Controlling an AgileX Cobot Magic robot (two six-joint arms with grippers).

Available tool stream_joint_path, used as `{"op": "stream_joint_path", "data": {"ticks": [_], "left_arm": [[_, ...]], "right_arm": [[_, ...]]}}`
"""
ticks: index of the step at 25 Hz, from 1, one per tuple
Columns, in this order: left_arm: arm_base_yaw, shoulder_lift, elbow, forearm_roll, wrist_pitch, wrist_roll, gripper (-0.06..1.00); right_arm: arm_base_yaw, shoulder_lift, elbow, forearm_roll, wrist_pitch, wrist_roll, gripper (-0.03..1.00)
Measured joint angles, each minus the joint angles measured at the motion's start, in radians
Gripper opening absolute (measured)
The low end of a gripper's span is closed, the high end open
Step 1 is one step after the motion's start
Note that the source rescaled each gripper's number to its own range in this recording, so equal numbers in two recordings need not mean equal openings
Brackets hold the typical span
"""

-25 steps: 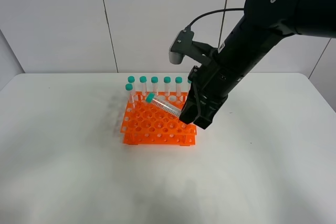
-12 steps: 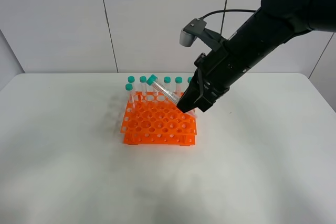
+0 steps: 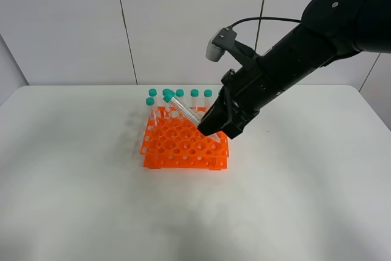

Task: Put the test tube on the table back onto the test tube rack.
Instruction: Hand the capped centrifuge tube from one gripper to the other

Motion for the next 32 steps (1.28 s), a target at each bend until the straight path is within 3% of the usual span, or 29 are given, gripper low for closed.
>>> {"op": "stream_joint_path", "data": {"ticks": [4, 7, 14, 17, 20, 23, 32], "left_arm": [[0.0, 0.263, -0.025, -0.262, -0.107, 0.222, 1.0], [0.0, 0.435, -0.046, -0.527, -0.129, 0.454, 1.0], [0.0, 0.723, -0.074, -1.079, -0.05, 0.917, 1.0], [0.0, 0.796, -0.077, -1.235, 0.007, 1.027, 1.0], [-0.002, 0.848, -0.077, -1.316, 0.059, 1.063, 1.0], [-0.038, 0.874, -0.077, -1.336, 0.064, 1.08, 1.0], [-0.241, 0.923, -0.116, -1.338, -0.066, 1.115, 1.0]], "right_arm": [[0.0, 0.023, 0.002, 0.041, -0.003, -0.013, 0.0], [0.0, 0.027, 0.002, 0.058, -0.01, -0.015, 0.0], [0.0, 0.027, 0.002, 0.07, -0.021, -0.018, 0.0], [0.0, 0.027, 0.002, 0.071, -0.022, -0.018, 0.0], [0.0, 0.027, 0.002, 0.071, -0.025, -0.018, 0.0], [0.0, 0.027, 0.002, 0.073, -0.026, -0.018, 0.0], [0.0, 0.027, 0.002, 0.074, -0.028, -0.018, 0.0]]}}
